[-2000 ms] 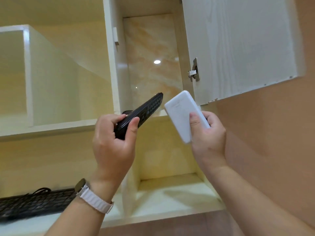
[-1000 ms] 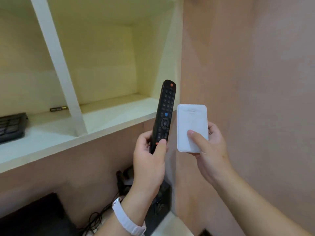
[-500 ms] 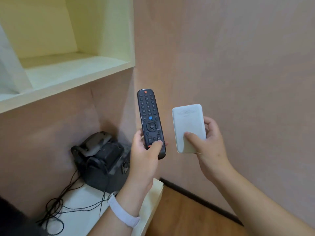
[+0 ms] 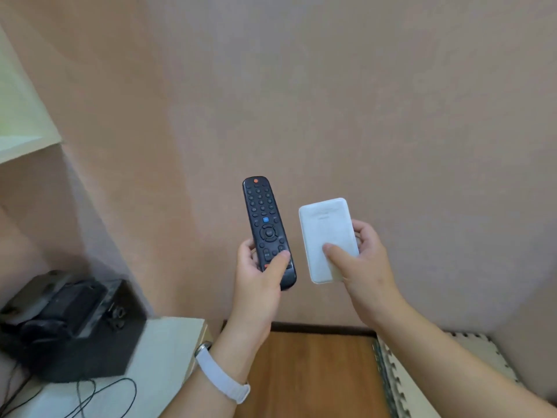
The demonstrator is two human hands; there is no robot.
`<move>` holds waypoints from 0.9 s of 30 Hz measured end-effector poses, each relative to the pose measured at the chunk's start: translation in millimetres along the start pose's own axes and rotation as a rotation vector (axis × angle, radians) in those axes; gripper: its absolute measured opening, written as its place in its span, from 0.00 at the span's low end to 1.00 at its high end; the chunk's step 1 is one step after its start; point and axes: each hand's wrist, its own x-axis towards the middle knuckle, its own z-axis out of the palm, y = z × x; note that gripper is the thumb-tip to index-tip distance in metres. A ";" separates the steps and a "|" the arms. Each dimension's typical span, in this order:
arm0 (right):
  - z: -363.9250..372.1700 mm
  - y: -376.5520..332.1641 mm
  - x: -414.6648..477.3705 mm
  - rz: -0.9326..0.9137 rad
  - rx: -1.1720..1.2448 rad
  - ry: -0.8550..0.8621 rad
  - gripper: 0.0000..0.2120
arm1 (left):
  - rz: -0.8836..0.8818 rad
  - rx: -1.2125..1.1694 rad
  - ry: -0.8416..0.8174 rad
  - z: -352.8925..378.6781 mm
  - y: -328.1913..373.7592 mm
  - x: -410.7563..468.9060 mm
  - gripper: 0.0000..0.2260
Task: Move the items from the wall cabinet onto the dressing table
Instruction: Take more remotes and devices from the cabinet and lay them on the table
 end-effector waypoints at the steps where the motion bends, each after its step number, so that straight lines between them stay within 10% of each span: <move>1: -25.2 -2.9 -8.4 0.000 -0.007 0.032 0.15 | -0.003 0.015 -0.034 20.1 -2.8 -11.9 0.15; 15: -383.5 -48.5 -183.5 0.011 -0.039 0.622 0.14 | -0.104 0.091 -0.649 315.2 -50.2 -239.0 0.14; 27: -550.1 -63.0 -288.6 0.003 -0.053 1.079 0.15 | -0.186 0.113 -1.110 478.8 -89.3 -363.1 0.15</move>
